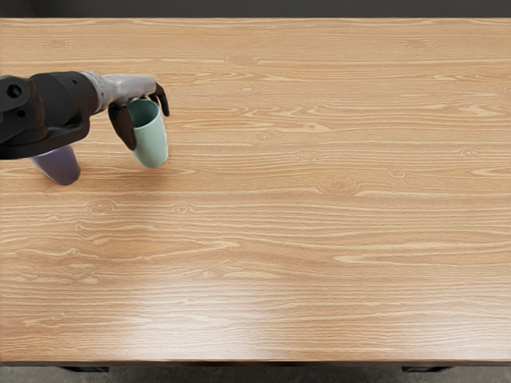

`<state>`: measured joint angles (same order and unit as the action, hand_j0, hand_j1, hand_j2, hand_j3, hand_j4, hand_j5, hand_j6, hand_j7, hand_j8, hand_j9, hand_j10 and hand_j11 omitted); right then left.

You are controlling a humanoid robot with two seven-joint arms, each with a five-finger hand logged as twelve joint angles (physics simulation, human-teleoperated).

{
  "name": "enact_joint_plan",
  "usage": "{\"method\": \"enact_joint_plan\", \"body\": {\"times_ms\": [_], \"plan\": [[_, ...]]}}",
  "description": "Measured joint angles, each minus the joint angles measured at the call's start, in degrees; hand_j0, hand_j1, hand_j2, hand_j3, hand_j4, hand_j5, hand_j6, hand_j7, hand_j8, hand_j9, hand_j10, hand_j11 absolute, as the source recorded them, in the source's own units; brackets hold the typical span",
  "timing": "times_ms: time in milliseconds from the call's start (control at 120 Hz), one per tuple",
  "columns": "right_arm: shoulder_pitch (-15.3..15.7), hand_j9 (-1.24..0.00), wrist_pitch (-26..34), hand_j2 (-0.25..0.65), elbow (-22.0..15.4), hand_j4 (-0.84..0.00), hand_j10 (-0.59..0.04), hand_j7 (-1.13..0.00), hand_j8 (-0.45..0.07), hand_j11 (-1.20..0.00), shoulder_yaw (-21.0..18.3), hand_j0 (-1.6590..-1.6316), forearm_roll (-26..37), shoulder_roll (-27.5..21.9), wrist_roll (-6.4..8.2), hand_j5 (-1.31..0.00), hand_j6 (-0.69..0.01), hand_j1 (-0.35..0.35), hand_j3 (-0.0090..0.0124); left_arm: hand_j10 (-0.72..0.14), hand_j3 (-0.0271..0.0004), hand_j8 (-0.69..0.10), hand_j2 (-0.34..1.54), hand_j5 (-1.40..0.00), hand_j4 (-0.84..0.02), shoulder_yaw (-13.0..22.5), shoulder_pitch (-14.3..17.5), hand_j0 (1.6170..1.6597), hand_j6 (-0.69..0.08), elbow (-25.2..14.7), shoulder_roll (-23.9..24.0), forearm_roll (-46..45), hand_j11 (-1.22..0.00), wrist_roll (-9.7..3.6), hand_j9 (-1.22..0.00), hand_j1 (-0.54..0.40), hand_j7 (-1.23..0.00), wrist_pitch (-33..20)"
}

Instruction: Pick up cup and place in cup with left hand

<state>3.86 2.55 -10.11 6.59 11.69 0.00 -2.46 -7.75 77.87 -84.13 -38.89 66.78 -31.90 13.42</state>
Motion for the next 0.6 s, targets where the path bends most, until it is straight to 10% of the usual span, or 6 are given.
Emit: {"method": "enact_joint_plan", "body": {"times_ms": [600], "plan": [[0.0, -0.03, 0.0, -0.005, -0.07, -0.024, -0.024, -0.03, -0.024, -0.03, 0.0, -1.6581, 0.0, 0.0, 0.0, -0.03, -0.024, -0.32, 0.0, -0.436, 0.0, -0.294, 0.09, -0.6, -0.454, -7.65, 1.46, 1.6554, -0.343, -9.24, -11.6, -4.11, -0.61, -3.06, -0.61, -0.111, -0.6, 6.4]]}}
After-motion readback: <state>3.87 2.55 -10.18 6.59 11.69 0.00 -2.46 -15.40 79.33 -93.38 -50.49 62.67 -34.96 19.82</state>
